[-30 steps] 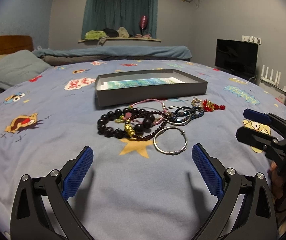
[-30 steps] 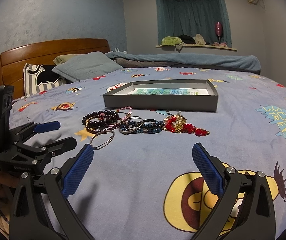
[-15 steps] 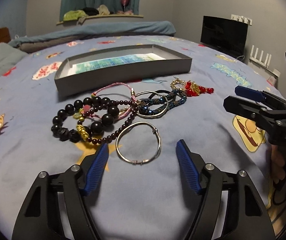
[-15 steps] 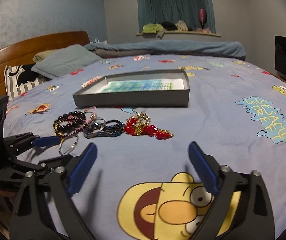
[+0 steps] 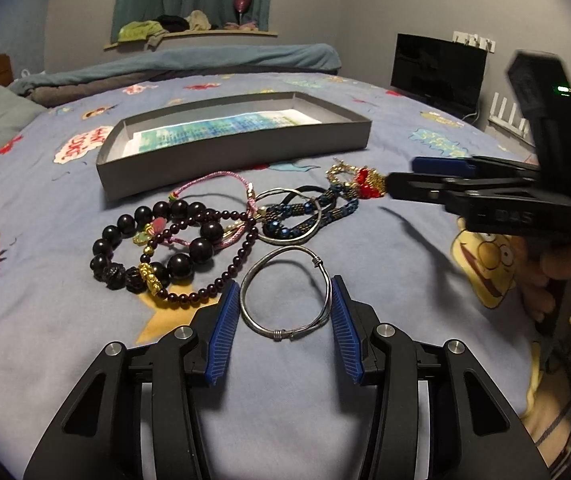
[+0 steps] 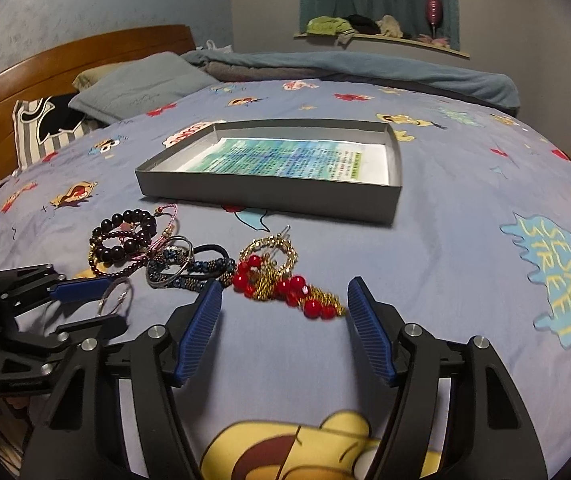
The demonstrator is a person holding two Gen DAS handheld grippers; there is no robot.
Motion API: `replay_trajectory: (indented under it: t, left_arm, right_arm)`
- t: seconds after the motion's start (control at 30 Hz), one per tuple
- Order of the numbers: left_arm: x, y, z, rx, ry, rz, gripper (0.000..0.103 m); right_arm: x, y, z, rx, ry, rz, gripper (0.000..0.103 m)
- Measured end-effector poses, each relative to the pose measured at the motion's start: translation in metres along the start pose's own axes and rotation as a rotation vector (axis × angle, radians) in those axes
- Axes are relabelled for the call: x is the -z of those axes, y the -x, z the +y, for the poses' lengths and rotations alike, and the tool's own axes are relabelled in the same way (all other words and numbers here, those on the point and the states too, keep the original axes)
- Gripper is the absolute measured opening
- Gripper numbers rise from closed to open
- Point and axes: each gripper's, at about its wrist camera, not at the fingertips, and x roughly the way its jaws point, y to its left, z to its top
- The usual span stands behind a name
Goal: Organize jewelry
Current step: 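Grasp the red beaded pendant with the right tool while the left grasps the silver hoop, then carry the red pendant into the grey box with the right tool while the left drops the hoop there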
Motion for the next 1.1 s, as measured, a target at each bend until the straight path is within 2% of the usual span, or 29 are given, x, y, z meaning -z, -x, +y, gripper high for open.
replay_trajectory:
  t: [0.17, 0.23, 0.33, 0.37, 0.67, 0.73, 0.93, 1.1]
  left_arm:
    - [-0.002, 0.009, 0.001, 0.008, 0.001, -0.021, 0.047]
    - [-0.004, 0.011, 0.003, 0.005, 0.0, -0.03, 0.047]
    - [-0.007, 0.014, 0.007, 0.0, 0.0, -0.037, 0.047]
    - [-0.008, 0.014, 0.008, -0.001, 0.001, -0.039, 0.047]
    - [-0.012, 0.022, 0.014, -0.001, 0.009, -0.063, 0.047]
    - [-0.014, 0.023, 0.015, 0.001, 0.008, -0.067, 0.047]
    - [-0.026, 0.029, 0.024, -0.005, 0.009, -0.086, 0.047]
    - [-0.05, 0.03, 0.04, -0.016, 0.023, -0.115, 0.047]
  right_arm:
    - [-0.001, -0.018, 0.002, -0.025, 0.031, 0.053, 0.065]
    - [0.001, -0.02, 0.003, -0.032, 0.035, 0.064, 0.046]
    - [0.003, -0.012, 0.004, -0.028, 0.036, 0.04, 0.029]
    - [0.005, -0.009, 0.005, -0.026, 0.037, 0.033, 0.027]
    - [0.016, 0.016, -0.005, -0.037, -0.011, -0.003, 0.024]
    - [0.015, 0.023, -0.009, -0.044, -0.03, -0.023, 0.013]
    - [-0.002, 0.04, -0.018, -0.051, -0.065, -0.091, 0.013]
    - [-0.023, 0.047, -0.025, -0.063, -0.093, -0.142, 0.013]
